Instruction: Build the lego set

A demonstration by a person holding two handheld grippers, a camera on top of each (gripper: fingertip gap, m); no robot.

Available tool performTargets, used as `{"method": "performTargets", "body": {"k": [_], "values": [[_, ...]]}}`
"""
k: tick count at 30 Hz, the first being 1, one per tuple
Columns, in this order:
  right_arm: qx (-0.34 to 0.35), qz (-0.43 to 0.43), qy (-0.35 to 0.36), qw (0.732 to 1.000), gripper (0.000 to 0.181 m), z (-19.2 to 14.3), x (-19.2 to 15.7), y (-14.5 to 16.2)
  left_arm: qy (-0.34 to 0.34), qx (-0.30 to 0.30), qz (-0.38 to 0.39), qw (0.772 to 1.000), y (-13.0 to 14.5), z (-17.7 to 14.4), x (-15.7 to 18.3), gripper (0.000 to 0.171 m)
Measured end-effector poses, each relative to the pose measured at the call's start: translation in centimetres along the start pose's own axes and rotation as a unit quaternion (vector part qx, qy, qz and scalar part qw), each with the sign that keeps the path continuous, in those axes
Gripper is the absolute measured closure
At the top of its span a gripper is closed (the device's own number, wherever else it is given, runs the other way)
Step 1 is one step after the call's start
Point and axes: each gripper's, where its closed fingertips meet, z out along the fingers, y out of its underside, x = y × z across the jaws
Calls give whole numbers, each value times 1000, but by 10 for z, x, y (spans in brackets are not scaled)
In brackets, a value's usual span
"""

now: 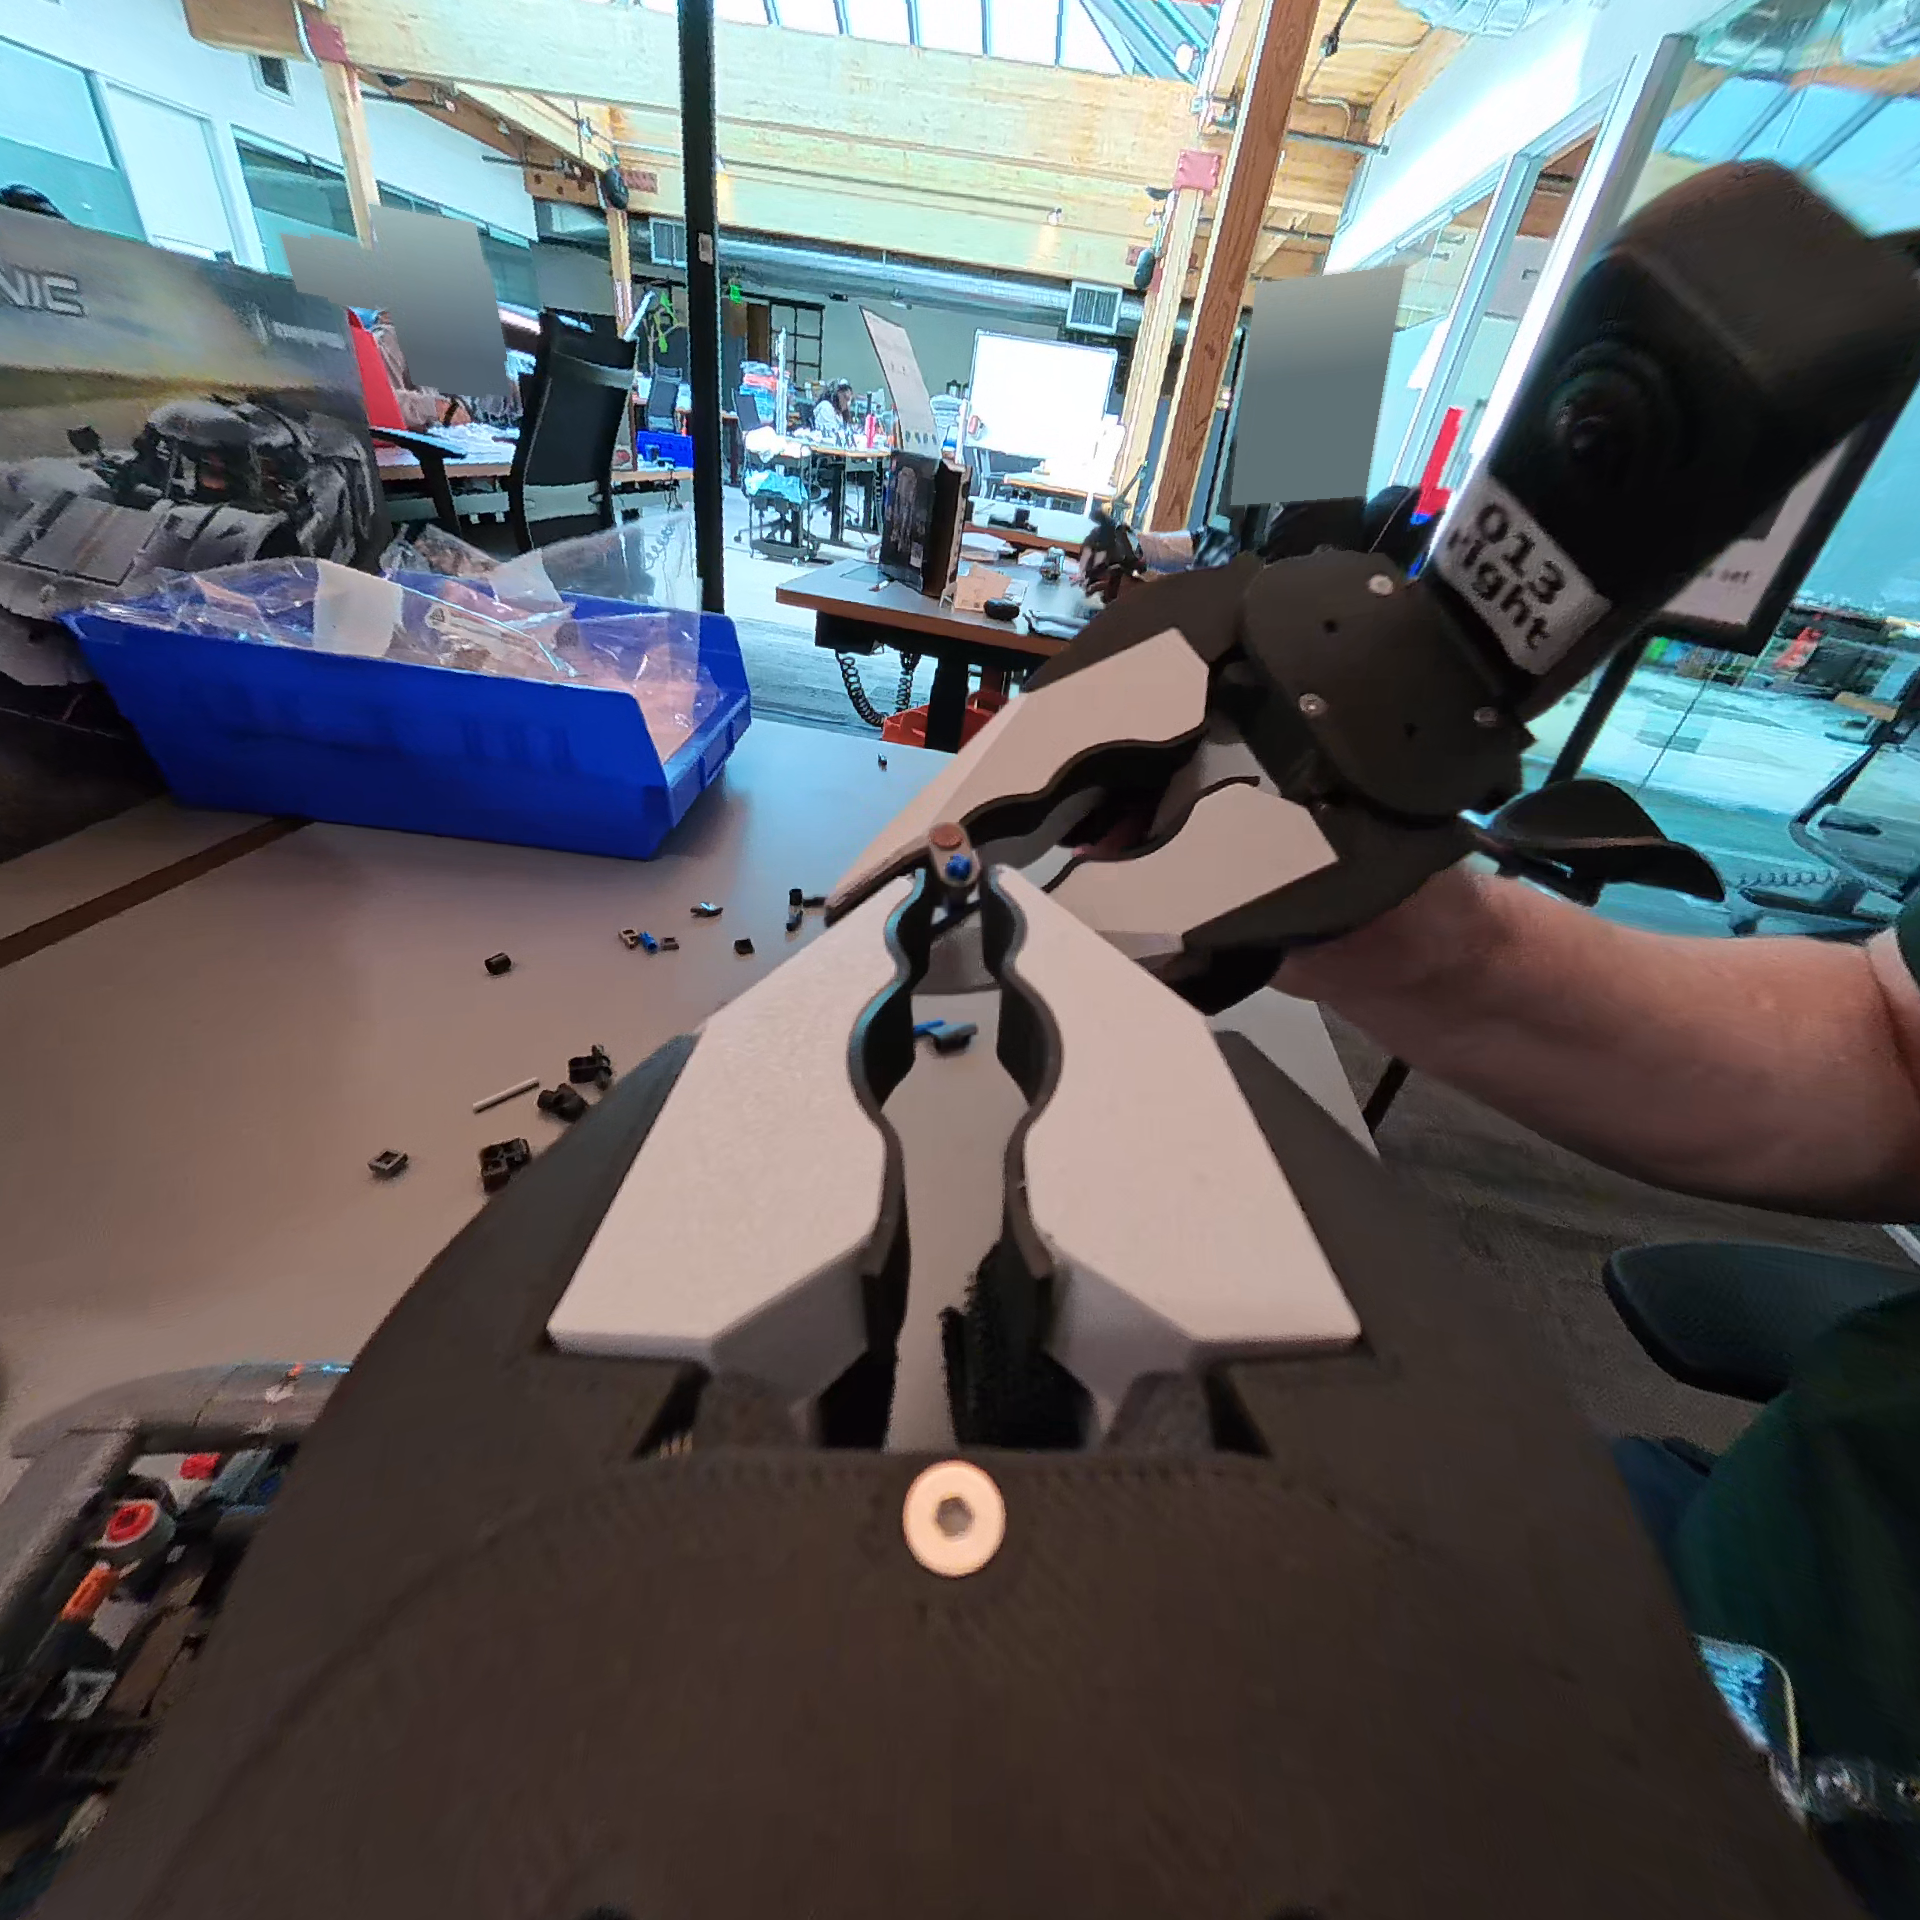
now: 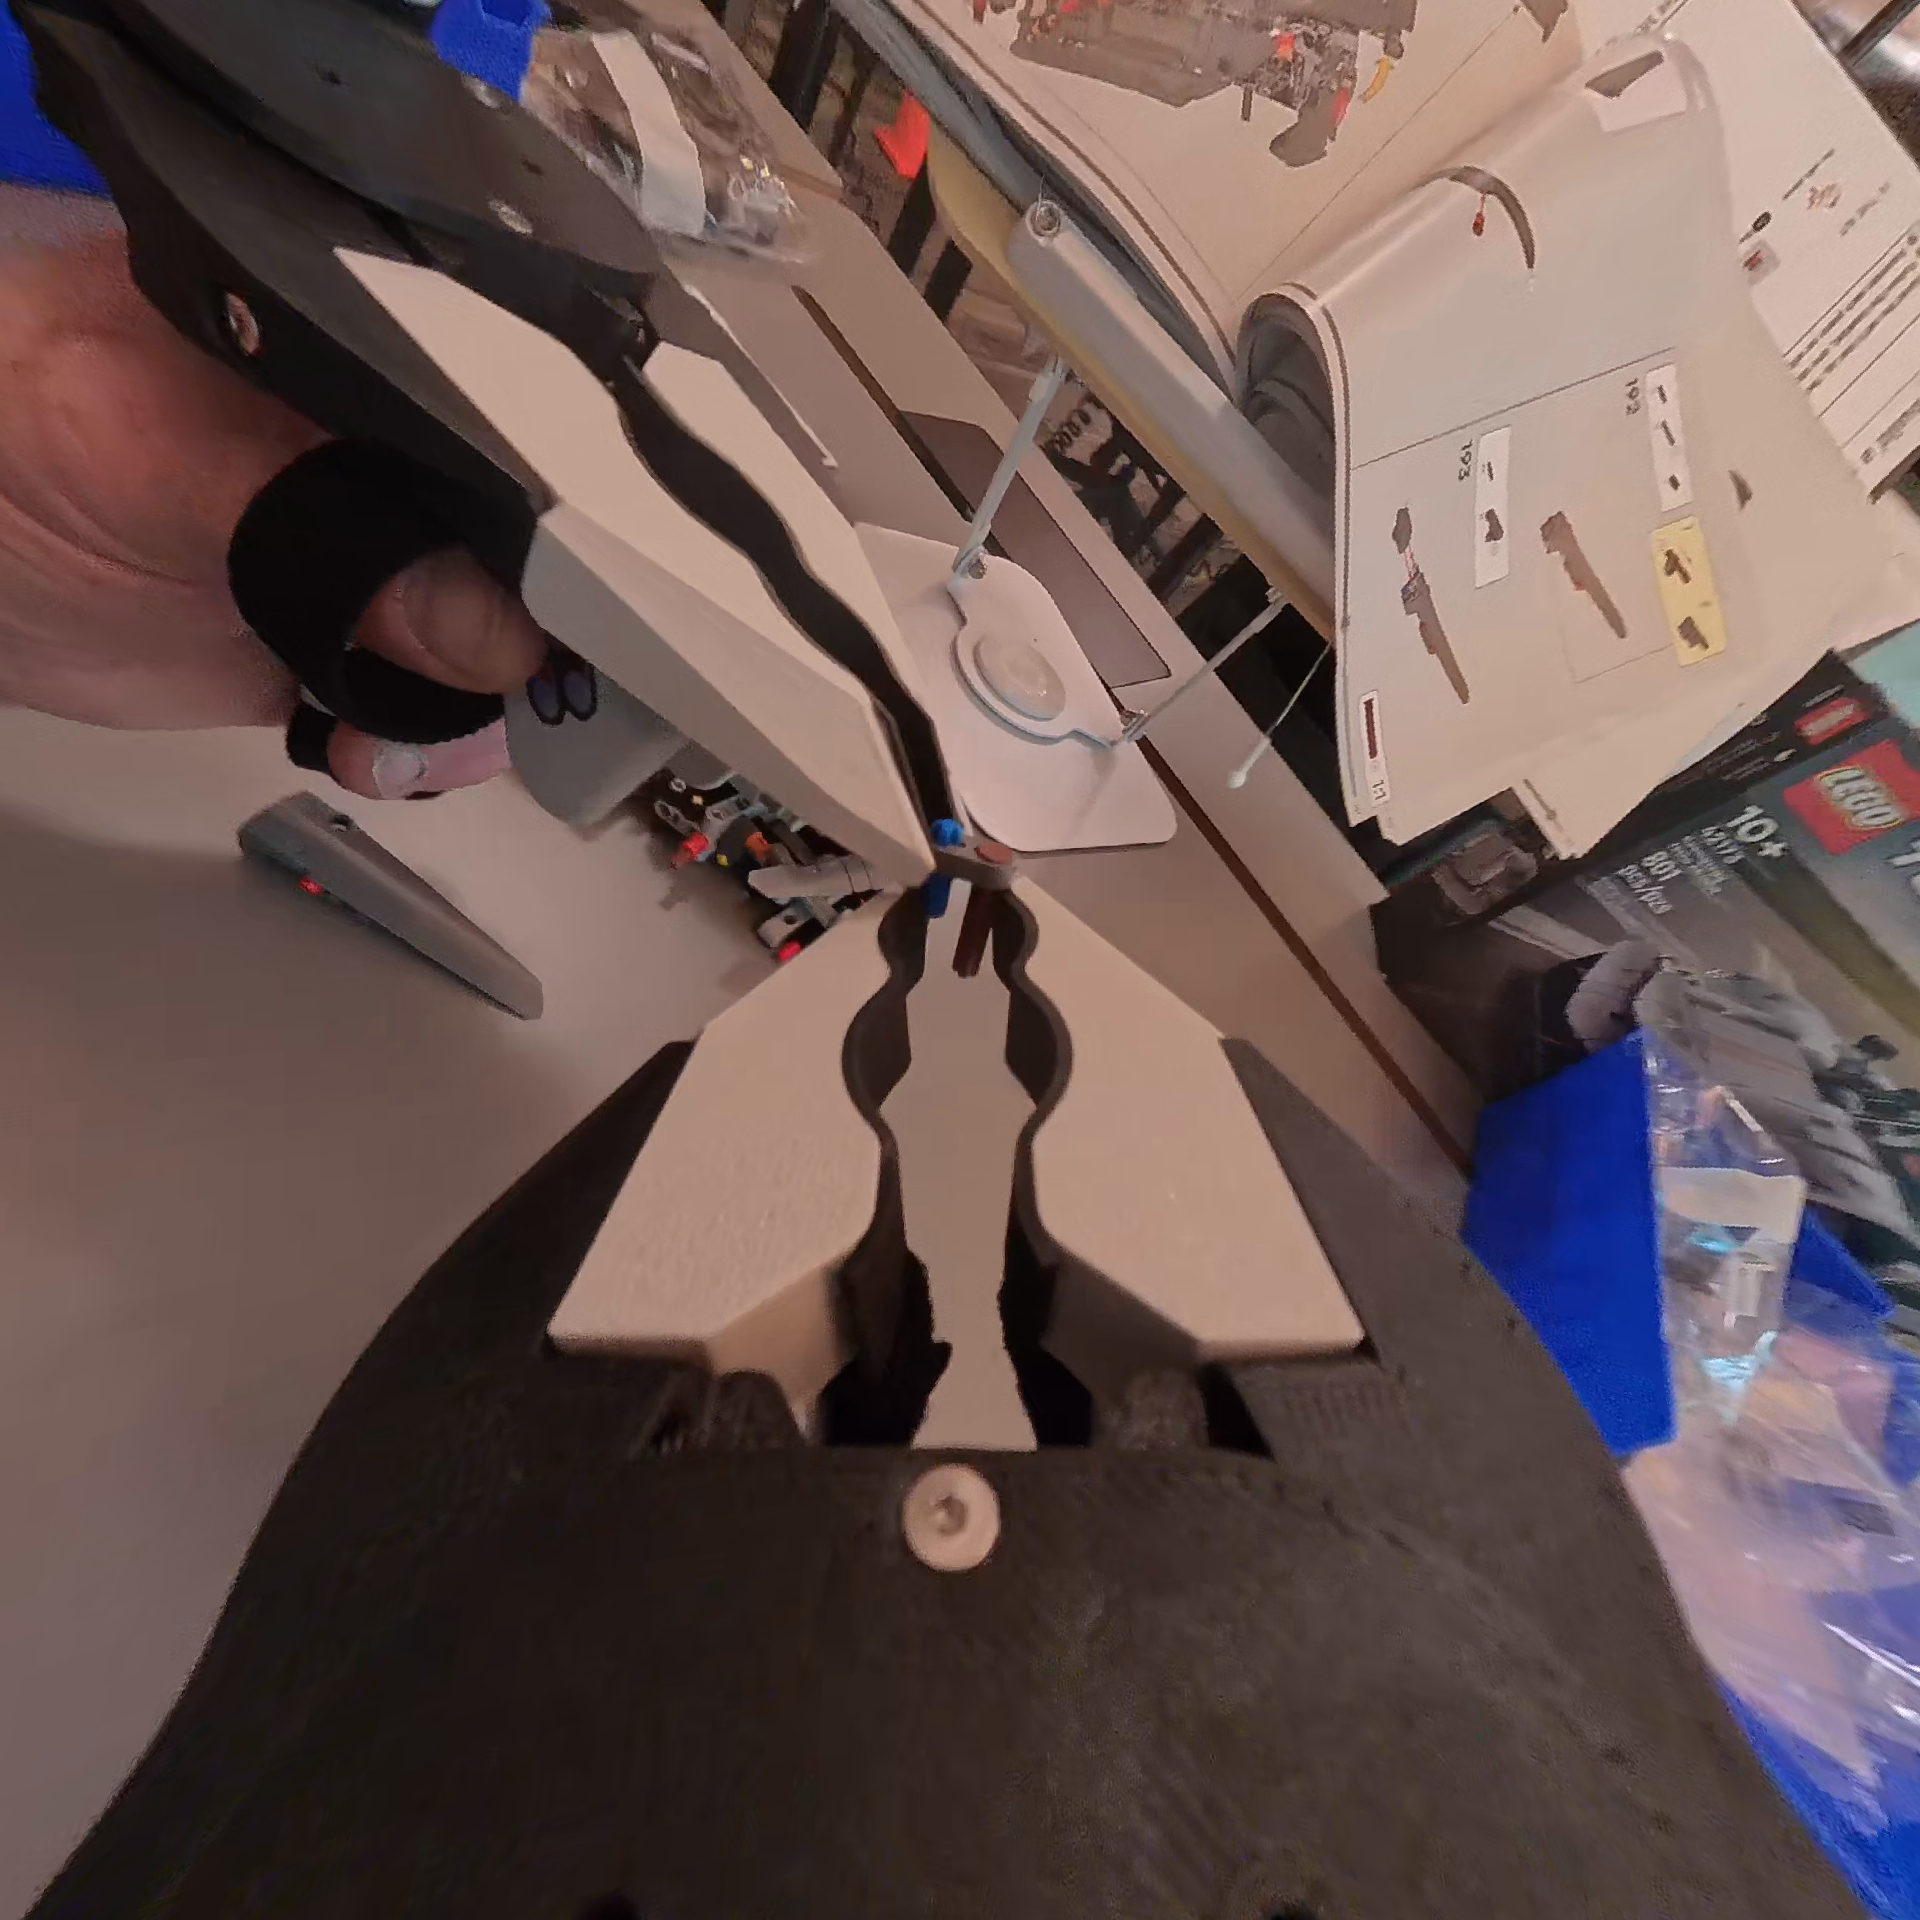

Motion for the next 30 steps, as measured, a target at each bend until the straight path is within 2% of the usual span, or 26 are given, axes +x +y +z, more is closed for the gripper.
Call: {"method": "performTargets", "body": {"k": [3,6,8,12,17,23,30], "values": [[13,38,-6,999,171,-7,11,4,-10,19,0,1000,-10,-10,-7,160],[-2,50,-14,999,171,-15,18,17,-21,40,-5,999,-22,-24,-14,157],[-13,48,-26,998,171,-18,15,25,-38,14,-4,999,-19,-30,-19,154],[-42,43,-61,996,171,-19,-3,41,-85,-122,44,988,10,-45,-8,147],[-78,31,-144,986,171,-10,-44,63,-146,-281,126,940,66,-87,4,138],[-95,23,-198,975,171,1,-77,73,-206,-360,98,905,123,-130,-7,120],[-133,17,-251,959,171,2,-104,84,-209,-392,75,893,155,-131,-12,126]]}}
